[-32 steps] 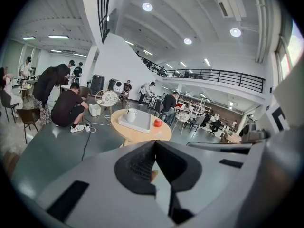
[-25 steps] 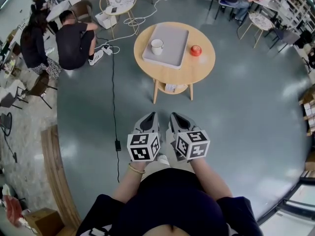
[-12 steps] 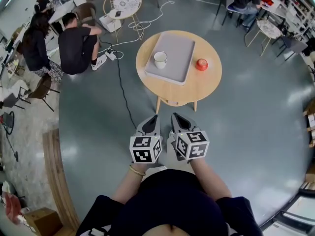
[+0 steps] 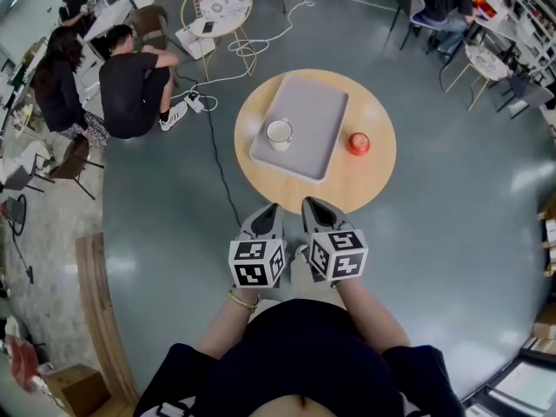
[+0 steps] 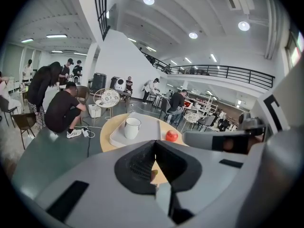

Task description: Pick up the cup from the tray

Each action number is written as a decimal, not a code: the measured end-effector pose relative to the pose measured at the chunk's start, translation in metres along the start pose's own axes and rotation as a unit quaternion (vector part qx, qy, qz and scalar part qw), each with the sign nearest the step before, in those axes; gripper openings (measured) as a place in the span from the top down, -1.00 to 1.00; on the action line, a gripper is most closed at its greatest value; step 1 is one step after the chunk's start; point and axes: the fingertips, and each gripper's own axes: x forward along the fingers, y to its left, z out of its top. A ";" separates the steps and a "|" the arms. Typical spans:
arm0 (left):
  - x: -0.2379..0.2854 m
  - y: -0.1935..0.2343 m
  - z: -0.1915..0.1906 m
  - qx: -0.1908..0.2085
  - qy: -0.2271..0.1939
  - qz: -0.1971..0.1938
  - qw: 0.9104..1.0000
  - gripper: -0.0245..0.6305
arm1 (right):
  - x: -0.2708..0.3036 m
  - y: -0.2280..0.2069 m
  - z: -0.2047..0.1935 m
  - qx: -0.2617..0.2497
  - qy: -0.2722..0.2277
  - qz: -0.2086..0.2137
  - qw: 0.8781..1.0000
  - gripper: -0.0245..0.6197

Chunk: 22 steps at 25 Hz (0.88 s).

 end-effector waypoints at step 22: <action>0.117 0.022 0.060 -0.021 -0.005 0.040 0.999 0.90 | 0.087 -0.078 0.065 -0.016 0.023 0.035 0.999 0.90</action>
